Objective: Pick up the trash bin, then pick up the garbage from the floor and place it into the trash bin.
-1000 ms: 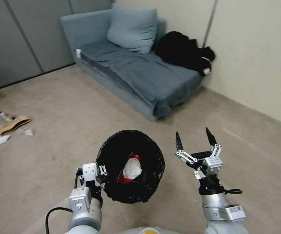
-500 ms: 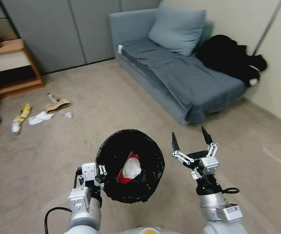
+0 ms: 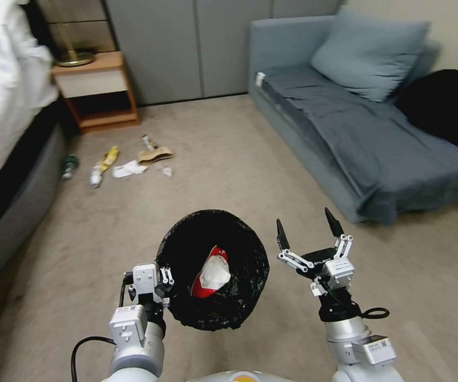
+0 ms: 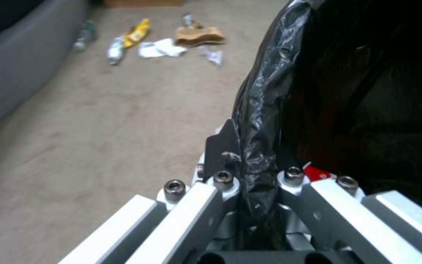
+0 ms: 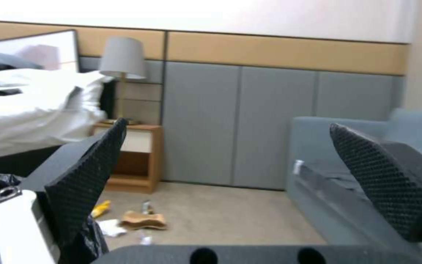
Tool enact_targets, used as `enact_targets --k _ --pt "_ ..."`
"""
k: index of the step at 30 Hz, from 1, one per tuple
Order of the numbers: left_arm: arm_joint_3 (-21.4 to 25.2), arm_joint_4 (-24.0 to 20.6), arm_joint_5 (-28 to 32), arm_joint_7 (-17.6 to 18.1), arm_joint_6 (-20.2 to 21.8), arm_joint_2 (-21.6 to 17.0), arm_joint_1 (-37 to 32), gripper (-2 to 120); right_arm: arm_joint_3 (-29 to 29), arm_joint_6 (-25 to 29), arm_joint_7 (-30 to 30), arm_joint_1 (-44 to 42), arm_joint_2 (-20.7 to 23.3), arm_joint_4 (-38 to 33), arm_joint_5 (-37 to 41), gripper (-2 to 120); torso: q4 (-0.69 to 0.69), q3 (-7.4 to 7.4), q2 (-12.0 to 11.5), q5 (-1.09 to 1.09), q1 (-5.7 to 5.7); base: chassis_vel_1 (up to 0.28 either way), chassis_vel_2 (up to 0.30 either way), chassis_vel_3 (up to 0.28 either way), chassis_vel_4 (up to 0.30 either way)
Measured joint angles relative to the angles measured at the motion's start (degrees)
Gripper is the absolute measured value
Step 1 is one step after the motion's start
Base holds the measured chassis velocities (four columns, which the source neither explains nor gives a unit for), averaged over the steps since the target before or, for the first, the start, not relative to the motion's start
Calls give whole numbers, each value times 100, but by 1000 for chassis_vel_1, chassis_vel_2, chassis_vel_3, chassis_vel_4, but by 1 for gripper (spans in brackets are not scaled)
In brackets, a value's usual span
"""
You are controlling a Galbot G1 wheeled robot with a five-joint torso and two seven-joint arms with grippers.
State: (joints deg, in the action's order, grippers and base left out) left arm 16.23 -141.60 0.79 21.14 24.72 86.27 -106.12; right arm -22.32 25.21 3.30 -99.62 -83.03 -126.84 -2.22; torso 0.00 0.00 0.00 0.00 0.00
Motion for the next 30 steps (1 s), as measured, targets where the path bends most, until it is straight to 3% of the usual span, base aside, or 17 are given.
enact_targets --k 20,30 --pt "-28 58 -1 -1 -71 8 51 1 11 63 185 -84 -55 27 -183 100 0 0 0 0 -1 121 121 122 118" --pt "-40 133 -12 -25 -158 36 93 1 -13 80 218 -95 -45 82 -232 100 -2 0 0 0 0 35 34 28 33"
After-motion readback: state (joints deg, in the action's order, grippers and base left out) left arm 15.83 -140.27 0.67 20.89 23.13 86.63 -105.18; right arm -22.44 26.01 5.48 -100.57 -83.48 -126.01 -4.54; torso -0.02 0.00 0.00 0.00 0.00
